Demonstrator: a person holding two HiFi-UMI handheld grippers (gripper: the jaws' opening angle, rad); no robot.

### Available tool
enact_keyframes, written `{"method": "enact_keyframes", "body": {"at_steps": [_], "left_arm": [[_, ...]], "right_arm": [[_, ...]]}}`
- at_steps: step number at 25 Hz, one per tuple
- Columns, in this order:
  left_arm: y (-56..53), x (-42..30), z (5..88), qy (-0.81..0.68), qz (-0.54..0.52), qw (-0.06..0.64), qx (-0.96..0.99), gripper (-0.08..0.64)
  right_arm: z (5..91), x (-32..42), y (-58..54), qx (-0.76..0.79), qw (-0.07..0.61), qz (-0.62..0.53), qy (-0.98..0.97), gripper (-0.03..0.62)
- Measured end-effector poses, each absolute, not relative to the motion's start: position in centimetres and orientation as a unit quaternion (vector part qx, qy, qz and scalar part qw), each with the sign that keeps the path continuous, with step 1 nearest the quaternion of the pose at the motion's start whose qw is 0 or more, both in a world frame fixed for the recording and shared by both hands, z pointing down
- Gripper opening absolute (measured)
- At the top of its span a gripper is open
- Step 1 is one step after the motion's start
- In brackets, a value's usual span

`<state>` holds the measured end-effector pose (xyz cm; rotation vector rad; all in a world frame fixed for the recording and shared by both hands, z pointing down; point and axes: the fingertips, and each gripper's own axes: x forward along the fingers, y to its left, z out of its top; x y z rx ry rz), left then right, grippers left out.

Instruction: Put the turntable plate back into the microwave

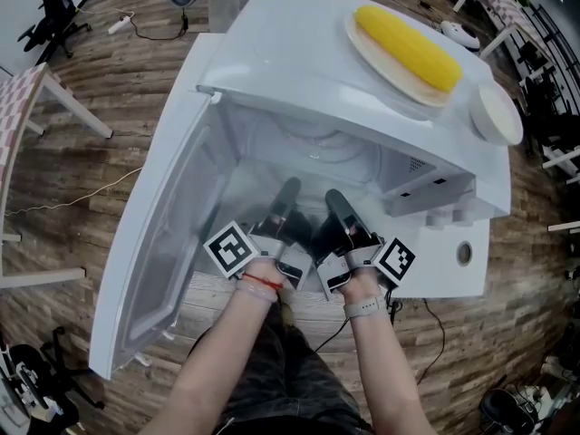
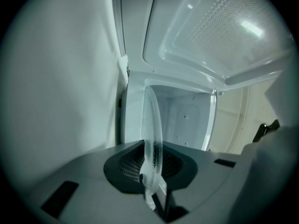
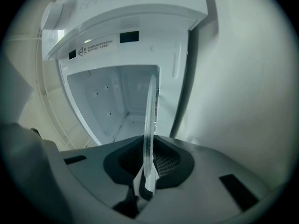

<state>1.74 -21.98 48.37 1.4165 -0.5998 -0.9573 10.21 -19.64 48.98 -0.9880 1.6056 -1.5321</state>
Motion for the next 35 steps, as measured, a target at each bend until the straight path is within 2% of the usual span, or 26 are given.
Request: {"method": "enact_keyframes", "body": {"at_steps": [20,35], "left_arm": [[-21.8,2.6,47.5,-0.239,-0.381,0.631,0.631,0.048],[-22.6,2.5,47.2,-0.228,-0.405,0.632,0.62,0.049]], "right_arm": [[48.2,11.3,-21.6,-0.399,0.345,-0.584,0.617,0.049],[47.3,11.6,-23.1,-0.414,0.34,-0.566,0.627,0.055]]}}
